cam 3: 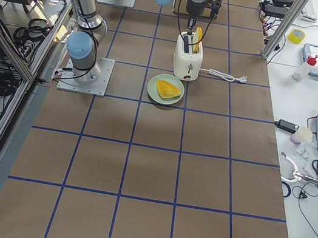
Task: Press toaster with right arm
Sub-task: 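Move the right gripper down toward the toaster's lever side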
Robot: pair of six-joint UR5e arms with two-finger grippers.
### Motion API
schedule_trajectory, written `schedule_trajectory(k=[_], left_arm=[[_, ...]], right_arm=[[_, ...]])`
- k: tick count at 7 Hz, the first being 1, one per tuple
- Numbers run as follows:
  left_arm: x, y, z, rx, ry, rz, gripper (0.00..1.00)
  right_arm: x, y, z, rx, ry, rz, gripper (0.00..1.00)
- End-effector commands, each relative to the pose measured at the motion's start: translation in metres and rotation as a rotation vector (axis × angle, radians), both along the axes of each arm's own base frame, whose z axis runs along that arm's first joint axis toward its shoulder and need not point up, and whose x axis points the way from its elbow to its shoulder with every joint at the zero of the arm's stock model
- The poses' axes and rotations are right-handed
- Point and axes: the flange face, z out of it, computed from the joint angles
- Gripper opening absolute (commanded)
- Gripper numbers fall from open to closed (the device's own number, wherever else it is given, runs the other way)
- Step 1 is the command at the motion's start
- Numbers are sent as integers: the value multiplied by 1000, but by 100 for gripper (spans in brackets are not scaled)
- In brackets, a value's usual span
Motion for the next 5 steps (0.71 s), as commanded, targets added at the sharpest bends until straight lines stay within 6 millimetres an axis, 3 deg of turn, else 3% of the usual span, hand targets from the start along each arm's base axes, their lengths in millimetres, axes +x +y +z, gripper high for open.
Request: schedule_trajectory(k=[1, 3, 4, 5], left_arm=[[0, 0, 0, 0, 0, 0, 100], [0, 0, 1, -1, 0, 0, 100], [0, 0, 0, 0, 0, 0, 100], [0, 0, 1, -1, 0, 0, 100]], right_arm=[[-62, -17, -19, -5, -108, 31, 0], [-116, -30, -51, -1, -207, 58, 0], [-125, -27, -75, 17, -264, 40, 0], [-119, -23, -93, 4, -339, 44, 0]])
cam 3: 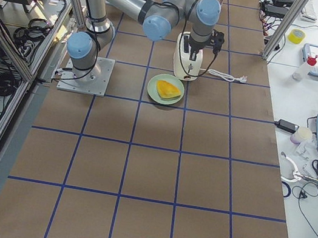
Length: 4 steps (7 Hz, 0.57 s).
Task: Press toaster with right arm
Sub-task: 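Move the right gripper down toward the toaster's lever side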
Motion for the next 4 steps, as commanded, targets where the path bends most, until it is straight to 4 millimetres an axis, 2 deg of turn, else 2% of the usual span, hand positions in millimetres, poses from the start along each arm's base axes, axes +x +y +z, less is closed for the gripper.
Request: schedule_trajectory(k=[1, 4], left_arm=[[0, 0, 0, -1, 0, 0, 100], [0, 0, 0, 1, 0, 0, 100]], right_arm=[[1, 9, -43, 18, -111, 15, 0], [8, 16, -83, 62, -174, 11, 0]])
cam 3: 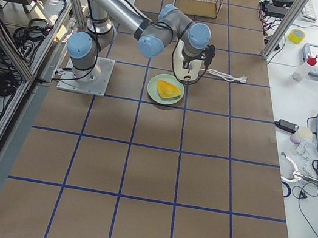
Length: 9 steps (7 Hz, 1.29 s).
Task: Press toaster with right arm
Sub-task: 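Move the right gripper down toward the toaster's lever side, then press the toaster lever down with the right gripper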
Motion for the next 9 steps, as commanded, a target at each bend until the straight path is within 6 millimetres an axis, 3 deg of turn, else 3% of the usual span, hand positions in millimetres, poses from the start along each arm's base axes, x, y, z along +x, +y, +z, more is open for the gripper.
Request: schedule_trajectory(k=[1, 3, 5, 9], left_arm=[[0, 0, 0, 1, 0, 0, 100], [0, 0, 0, -1, 0, 0, 100], [0, 0, 0, 1, 2, 0, 100], [0, 0, 0, -1, 0, 0, 100]], right_arm=[[1, 2, -34, 13, -18, -2, 0], [3, 4, -55, 2, -12, -3, 0], [2, 1, -61, 7, -23, -4, 0], [2, -2, -51, -10, -27, -16, 0]])
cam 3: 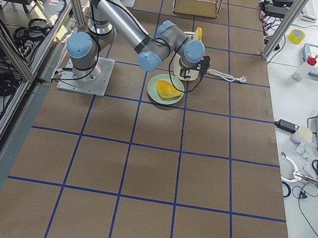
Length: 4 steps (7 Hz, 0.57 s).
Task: Press toaster with right arm
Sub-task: 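Press the toaster lever down with the right gripper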
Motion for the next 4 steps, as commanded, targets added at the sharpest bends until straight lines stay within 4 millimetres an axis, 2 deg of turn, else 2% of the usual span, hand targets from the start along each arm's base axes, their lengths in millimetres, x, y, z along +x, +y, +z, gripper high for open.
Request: schedule_trajectory(k=[1, 4], left_arm=[[0, 0, 0, 1, 0, 0, 100], [0, 0, 0, 1, 0, 0, 100]], right_arm=[[0, -1, 5, -6, -1, -7, 0], [4, -8, 8, -42, -59, -25, 0]])
